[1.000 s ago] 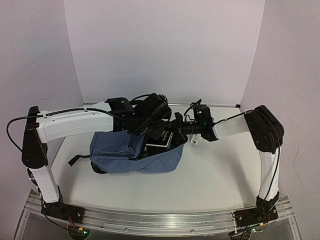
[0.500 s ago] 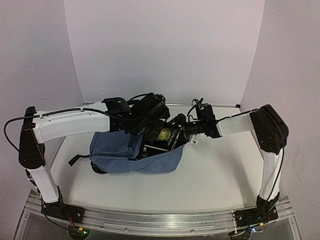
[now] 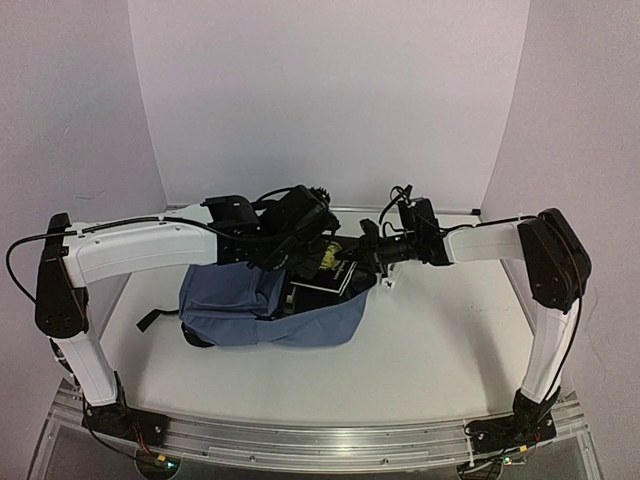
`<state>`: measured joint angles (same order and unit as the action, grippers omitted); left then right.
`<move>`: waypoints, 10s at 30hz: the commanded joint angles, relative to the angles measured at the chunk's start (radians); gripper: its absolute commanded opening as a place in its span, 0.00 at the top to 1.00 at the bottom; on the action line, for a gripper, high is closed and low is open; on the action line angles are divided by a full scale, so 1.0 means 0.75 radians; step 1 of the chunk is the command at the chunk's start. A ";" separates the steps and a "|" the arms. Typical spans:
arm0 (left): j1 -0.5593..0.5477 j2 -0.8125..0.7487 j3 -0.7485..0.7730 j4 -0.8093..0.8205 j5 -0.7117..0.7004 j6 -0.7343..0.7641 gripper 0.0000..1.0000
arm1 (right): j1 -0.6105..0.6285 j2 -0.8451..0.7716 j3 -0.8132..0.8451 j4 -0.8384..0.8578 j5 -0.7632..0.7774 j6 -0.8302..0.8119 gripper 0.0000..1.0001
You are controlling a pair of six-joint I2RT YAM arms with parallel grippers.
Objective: Pack the student bag
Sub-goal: Place the book in the student bag, then zip the student bag at the center of the board.
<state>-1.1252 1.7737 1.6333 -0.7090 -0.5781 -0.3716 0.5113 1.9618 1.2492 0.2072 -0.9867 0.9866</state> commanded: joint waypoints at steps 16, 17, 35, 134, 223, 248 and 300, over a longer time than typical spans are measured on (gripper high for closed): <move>-0.001 -0.090 0.007 0.065 0.021 -0.014 1.00 | 0.122 0.340 0.324 0.159 0.005 0.187 0.46; 0.000 -0.097 0.001 0.068 0.021 -0.014 1.00 | 0.108 0.308 0.308 0.087 0.033 0.131 0.43; 0.011 -0.105 -0.018 0.094 0.029 -0.008 1.00 | 0.078 0.122 0.185 -0.179 0.130 -0.061 0.41; 0.678 -0.536 -1.181 0.890 0.648 -0.748 0.59 | -0.005 -0.105 0.081 -0.807 0.310 -0.977 0.99; 0.565 -0.943 -1.559 0.869 0.547 -1.124 0.22 | 0.825 0.198 0.927 -1.113 0.829 -1.222 1.00; 0.688 -0.754 -1.470 0.895 0.443 -1.069 1.00 | 0.708 -0.065 0.569 -1.112 0.621 -1.305 1.00; 0.242 -0.821 -1.329 0.561 0.213 -1.317 0.36 | 0.685 0.129 0.782 -1.088 0.422 -1.191 1.00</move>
<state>-0.9417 1.1280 0.5820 -0.3168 -0.3481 -1.3544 1.0233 2.0888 1.8179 -0.6449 -0.6455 0.0952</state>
